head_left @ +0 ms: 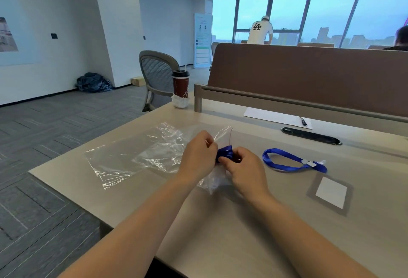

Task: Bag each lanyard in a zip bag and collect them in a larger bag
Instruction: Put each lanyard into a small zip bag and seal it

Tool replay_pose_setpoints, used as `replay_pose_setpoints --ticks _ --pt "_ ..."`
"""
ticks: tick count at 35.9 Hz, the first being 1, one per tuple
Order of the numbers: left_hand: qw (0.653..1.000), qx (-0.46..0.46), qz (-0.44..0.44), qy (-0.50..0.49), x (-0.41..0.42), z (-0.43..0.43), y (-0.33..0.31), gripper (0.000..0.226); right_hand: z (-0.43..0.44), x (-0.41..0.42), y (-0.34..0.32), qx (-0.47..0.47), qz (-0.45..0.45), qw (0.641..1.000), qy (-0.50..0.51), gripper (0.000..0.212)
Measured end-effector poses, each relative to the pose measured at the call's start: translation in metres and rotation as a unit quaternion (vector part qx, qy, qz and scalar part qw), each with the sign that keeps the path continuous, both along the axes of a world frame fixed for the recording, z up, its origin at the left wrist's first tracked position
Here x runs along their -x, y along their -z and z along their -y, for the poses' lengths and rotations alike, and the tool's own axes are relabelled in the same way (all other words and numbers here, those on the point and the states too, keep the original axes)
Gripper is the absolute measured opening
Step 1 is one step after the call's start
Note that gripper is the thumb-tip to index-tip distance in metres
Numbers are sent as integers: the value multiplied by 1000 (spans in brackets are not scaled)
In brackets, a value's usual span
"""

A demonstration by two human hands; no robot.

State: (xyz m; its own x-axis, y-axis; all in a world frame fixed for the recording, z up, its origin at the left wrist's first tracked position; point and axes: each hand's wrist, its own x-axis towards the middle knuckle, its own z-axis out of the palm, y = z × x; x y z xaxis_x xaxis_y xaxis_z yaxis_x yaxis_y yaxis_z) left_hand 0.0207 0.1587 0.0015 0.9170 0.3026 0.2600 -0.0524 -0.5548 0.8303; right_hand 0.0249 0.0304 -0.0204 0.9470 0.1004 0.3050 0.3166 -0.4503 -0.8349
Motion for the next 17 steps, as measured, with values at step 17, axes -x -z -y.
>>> replay_pose_setpoints --ticks 17 --pt "995 74 -40 48 6 2 -7 7 -3 -8 -2 13 -14 999 32 16"
